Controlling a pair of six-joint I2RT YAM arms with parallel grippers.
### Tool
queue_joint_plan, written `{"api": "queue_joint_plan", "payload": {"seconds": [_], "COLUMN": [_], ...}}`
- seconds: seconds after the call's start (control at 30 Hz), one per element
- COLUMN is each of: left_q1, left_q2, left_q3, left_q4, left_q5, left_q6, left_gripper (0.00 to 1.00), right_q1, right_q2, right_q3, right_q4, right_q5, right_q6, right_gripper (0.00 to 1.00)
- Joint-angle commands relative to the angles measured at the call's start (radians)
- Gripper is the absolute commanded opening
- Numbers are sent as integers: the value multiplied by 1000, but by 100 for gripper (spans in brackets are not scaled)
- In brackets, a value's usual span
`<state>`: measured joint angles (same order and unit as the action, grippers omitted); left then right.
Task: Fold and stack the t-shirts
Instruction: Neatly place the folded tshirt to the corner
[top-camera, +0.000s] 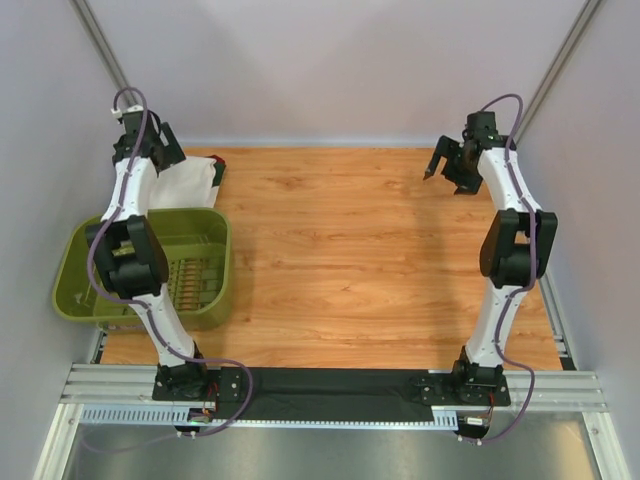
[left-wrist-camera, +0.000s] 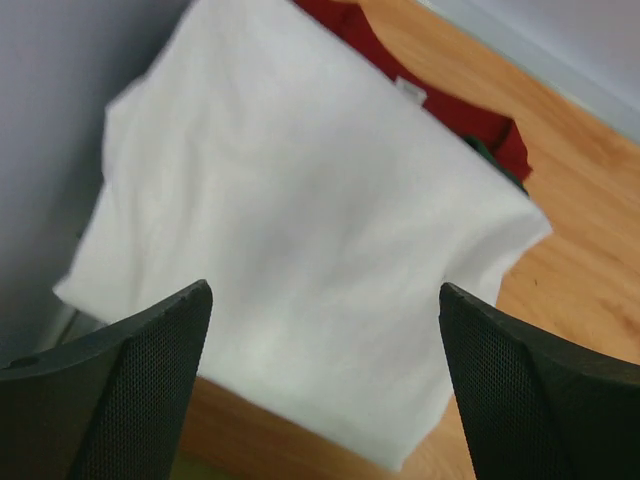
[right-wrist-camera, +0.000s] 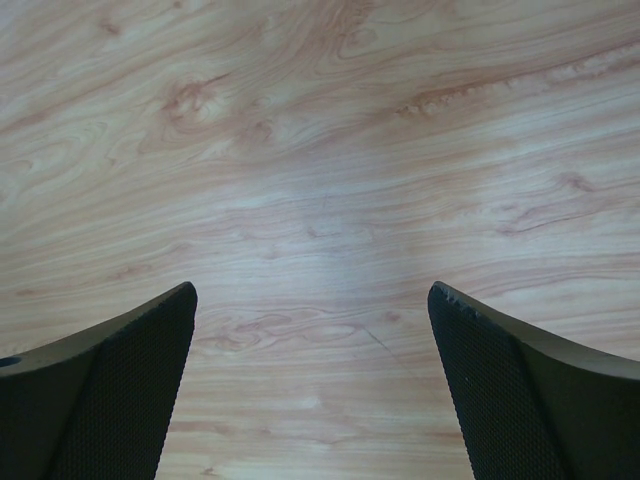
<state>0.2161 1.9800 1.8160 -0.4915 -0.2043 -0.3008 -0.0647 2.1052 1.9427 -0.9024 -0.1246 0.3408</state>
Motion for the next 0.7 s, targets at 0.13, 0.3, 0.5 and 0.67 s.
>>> {"api": "queue_joint_plan", "payload": {"seconds": [0.13,0.3,0.5,0.67], "left_q1": [-60,-129,-165,-165], "left_q2": [-305,-467,-723,-944], "left_q3": [-323,-377,-512,-563], "left_q4": [249,194,188,90], "left_q5": [197,293,393,417], "left_q6": [-29,-1,2,35], "left_gripper": [99,99,99,99], "right_q1": [6,6,6,6], "right_q2": [-217,-346,-468,-614], "right_q3": [-171,-218,-192,-301], "right_q4": [186,215,189,220], "right_q5": [-72,-81,-29,-23], "right_q6": [-5,10,4,-8], "right_gripper": [100,100,100,100]}}
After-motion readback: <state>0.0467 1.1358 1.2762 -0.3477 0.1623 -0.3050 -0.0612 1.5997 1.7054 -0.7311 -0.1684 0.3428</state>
